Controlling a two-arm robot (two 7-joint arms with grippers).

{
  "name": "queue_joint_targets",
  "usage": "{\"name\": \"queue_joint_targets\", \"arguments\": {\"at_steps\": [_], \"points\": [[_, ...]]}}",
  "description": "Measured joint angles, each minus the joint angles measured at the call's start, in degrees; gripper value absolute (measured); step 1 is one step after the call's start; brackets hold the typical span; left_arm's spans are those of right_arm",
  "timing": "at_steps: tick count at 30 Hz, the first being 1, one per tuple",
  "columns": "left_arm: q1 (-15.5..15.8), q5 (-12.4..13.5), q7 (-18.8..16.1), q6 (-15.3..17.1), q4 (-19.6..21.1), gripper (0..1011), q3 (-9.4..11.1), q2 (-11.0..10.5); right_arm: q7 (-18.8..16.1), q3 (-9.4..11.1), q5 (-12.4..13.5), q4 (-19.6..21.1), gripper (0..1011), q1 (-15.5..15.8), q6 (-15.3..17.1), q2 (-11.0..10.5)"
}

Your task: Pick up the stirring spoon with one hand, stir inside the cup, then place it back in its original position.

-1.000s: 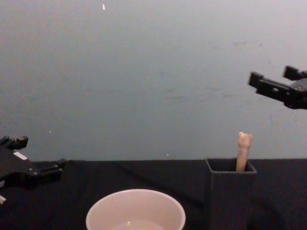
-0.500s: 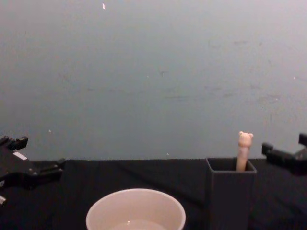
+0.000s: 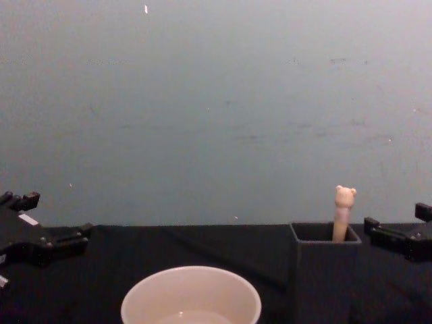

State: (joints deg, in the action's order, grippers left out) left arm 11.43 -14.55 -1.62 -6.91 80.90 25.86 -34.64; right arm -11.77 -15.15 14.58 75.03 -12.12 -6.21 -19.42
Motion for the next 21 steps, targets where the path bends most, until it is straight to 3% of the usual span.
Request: {"name": "queue_joint_targets", "arguments": {"at_steps": [21], "points": [[0.0, 0.0, 0.0, 0.0, 0.0, 1001, 0.0, 0.0, 0.14, 0.03, 0.1, 0.18, 1000, 0.06, -0.13, -0.09]]}}
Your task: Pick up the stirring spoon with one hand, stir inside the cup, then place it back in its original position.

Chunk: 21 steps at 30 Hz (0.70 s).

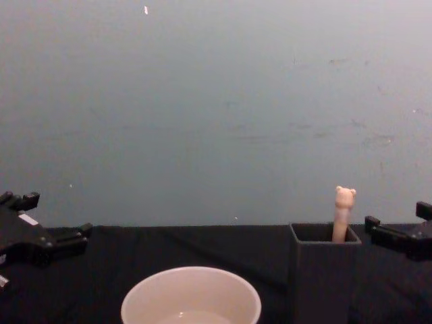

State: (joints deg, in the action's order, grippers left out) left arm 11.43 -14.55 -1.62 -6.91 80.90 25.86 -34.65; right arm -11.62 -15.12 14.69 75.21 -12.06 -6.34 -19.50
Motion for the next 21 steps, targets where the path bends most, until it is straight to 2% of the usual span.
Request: {"name": "queue_joint_targets", "arguments": {"at_steps": [21], "points": [[0.0, 0.0, 0.0, 0.0, 0.0, 1001, 0.0, 0.0, 0.0, 0.0, 0.04, 0.03, 1000, 0.0, -0.01, 0.0]]}}
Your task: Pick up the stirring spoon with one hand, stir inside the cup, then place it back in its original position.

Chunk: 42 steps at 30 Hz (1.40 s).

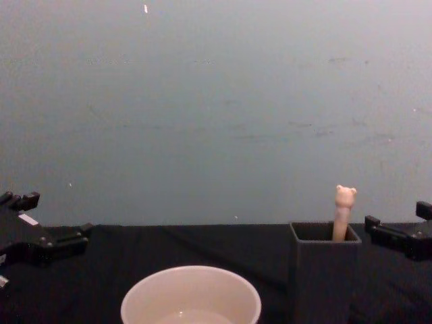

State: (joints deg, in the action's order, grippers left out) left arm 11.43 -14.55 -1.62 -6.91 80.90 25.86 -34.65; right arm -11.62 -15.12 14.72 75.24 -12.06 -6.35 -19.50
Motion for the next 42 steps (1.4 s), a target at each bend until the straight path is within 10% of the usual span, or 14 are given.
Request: {"name": "queue_joint_targets", "arguments": {"at_steps": [42], "points": [[0.0, 0.0, 0.0, 0.0, 0.0, 1001, 0.0, 0.0, 0.0, 0.0, 0.0, 0.0, 1000, 0.0, 0.0, 0.0]]}}
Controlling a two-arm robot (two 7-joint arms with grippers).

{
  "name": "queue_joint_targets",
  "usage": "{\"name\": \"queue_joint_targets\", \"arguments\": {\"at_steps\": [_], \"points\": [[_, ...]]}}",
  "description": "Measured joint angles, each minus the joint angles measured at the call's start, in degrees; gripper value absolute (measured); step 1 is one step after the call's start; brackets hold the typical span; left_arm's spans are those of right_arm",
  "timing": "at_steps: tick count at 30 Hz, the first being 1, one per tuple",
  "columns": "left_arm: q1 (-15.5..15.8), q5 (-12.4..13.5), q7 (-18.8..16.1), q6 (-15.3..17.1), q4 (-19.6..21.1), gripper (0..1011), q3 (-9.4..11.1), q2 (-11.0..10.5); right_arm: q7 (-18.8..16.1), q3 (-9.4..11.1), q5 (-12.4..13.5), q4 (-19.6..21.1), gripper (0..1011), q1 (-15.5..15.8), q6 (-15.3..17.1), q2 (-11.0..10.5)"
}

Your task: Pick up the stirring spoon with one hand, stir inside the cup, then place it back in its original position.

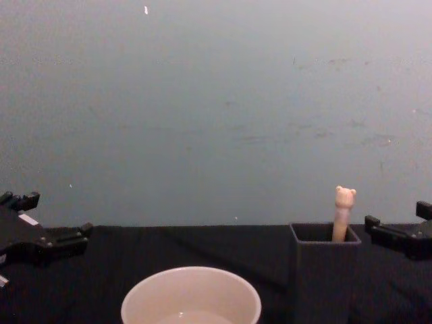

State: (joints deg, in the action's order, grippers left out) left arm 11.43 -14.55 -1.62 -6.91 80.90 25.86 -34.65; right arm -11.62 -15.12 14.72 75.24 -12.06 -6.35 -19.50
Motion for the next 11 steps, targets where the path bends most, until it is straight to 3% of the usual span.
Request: {"name": "queue_joint_targets", "arguments": {"at_steps": [11], "points": [[0.0, 0.0, 0.0, 0.0, 0.0, 1001, 0.0, 0.0, 0.0, 0.0, 0.0, 0.0, 1000, 0.0, 0.0, 0.0]]}}
